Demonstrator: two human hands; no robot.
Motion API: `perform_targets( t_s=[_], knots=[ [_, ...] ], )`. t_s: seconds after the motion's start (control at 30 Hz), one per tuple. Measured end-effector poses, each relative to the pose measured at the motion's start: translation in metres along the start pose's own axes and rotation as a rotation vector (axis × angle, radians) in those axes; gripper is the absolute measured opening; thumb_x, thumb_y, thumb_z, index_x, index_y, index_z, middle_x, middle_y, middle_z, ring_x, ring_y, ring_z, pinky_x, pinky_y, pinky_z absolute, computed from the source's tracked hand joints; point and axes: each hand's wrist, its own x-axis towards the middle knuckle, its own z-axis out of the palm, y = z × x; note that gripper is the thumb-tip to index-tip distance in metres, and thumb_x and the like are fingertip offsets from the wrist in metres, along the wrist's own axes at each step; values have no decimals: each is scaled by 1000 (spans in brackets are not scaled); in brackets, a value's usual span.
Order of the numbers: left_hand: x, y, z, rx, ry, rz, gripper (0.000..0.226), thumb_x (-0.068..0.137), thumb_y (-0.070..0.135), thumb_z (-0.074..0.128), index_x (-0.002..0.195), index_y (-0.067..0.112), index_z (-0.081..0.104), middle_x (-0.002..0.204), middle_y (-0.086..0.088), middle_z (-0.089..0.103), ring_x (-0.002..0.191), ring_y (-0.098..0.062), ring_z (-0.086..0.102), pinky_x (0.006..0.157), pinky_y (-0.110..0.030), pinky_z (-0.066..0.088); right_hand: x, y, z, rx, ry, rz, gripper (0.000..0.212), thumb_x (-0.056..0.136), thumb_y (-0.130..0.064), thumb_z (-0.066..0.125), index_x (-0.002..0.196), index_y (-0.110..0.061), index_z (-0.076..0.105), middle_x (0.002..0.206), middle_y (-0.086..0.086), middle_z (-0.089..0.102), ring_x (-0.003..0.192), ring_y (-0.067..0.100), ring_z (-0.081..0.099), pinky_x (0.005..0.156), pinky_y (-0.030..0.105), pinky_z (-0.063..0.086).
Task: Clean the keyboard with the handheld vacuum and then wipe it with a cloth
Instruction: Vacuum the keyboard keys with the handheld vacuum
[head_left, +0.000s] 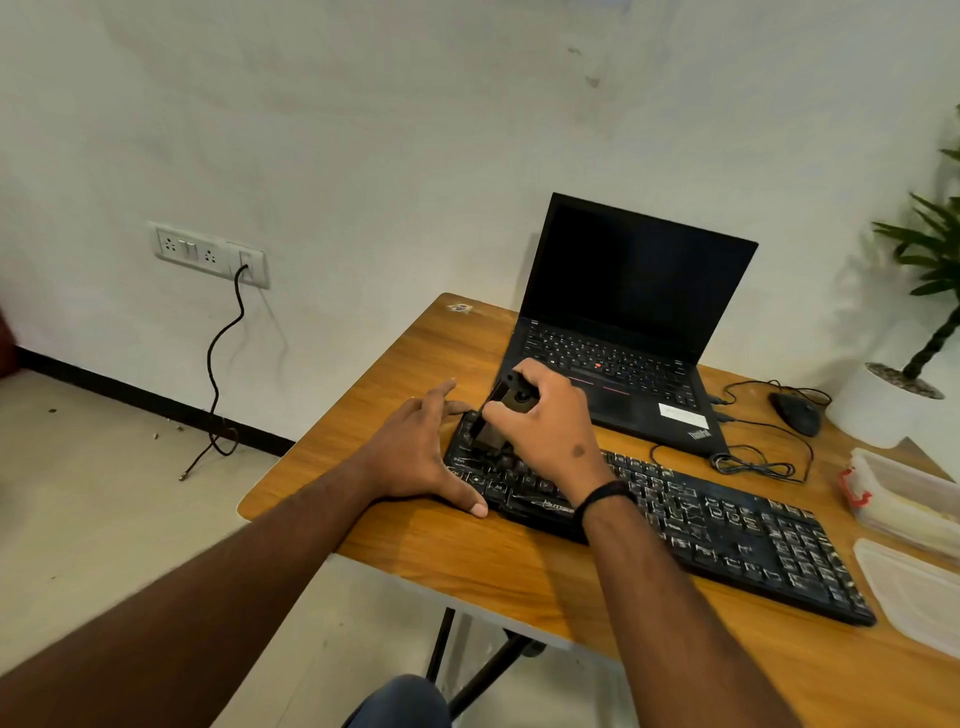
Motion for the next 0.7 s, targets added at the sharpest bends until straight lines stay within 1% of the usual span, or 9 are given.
perform_targets(
  t_s=[0.07, 0.13, 0.2, 0.27, 0.33, 0.43, 0.5, 0.6, 0.7],
  knots=[
    [1, -1, 0, 2, 1, -2, 162, 35, 82, 83, 160, 26, -3, 160, 11, 34, 149, -16, 21, 122, -42, 24, -2, -2, 6, -34, -20, -22, 16, 79, -24, 70, 82, -20, 55, 70, 2, 59, 61, 24, 61, 51, 39, 54],
    [1, -2, 0, 2, 4, -7, 162, 35, 82, 84, 160, 26, -3, 160, 11, 34, 149, -16, 22, 122, -40, 24, -1, -2, 7, -58, 22, -12, 15, 80, -24, 69, 82, -21, 54, 70, 0, 59, 63, 22, 61, 51, 36, 54],
    [1, -2, 1, -1, 13, -10, 161, 36, 79, 86, 160, 26, -3, 160, 10, 35, 149, -17, 22, 122, -40, 24, 1, 0, 4, -2, 41, 6, 14, 80, -25, 69, 84, -20, 56, 72, 1, 60, 63, 23, 62, 50, 38, 55],
    [1, -1, 1, -3, 13, -8, 160, 38, 75, 88, 160, 26, -3, 160, 9, 34, 149, -17, 21, 122, -40, 24, 0, -1, 5, 59, -18, -6, 14, 79, -22, 70, 83, -19, 57, 72, 1, 60, 60, 22, 60, 49, 38, 54],
    [1, -1, 1, -3, 12, -8, 160, 39, 74, 89, 160, 25, -3, 160, 8, 34, 150, -17, 20, 122, -41, 24, -2, -2, 9, 29, -55, -32, 14, 78, -21, 70, 82, -18, 57, 70, 3, 59, 59, 22, 58, 51, 40, 53],
    [1, 0, 0, 5, 5, -8, 160, 38, 76, 87, 160, 26, -4, 161, 8, 33, 151, -17, 19, 122, -42, 23, 2, -1, 10, -6, 13, -22, 16, 78, -26, 67, 82, -16, 55, 74, 7, 60, 65, 28, 61, 53, 44, 54],
    [0, 1, 0, 5, 7, -13, 159, 40, 73, 89, 160, 25, -4, 161, 6, 32, 151, -18, 19, 122, -41, 23, 2, -2, 10, 31, 8, -21, 16, 79, -26, 66, 84, -14, 56, 76, 7, 60, 66, 29, 61, 54, 43, 54],
    [1, 1, 0, 5, 8, -21, 158, 42, 71, 90, 160, 25, -4, 162, 3, 31, 150, -20, 19, 122, -42, 24, -2, -3, 15, 38, -68, -47, 14, 81, -21, 67, 85, -11, 57, 75, 5, 58, 62, 21, 55, 53, 38, 51],
    [1, 1, 0, 13, 6, -17, 158, 42, 72, 90, 160, 26, -3, 162, 3, 30, 151, -20, 20, 122, -43, 25, 2, -2, 13, 29, -22, -3, 16, 83, -23, 66, 86, -12, 55, 73, 3, 58, 58, 14, 53, 50, 35, 51]
  ],
)
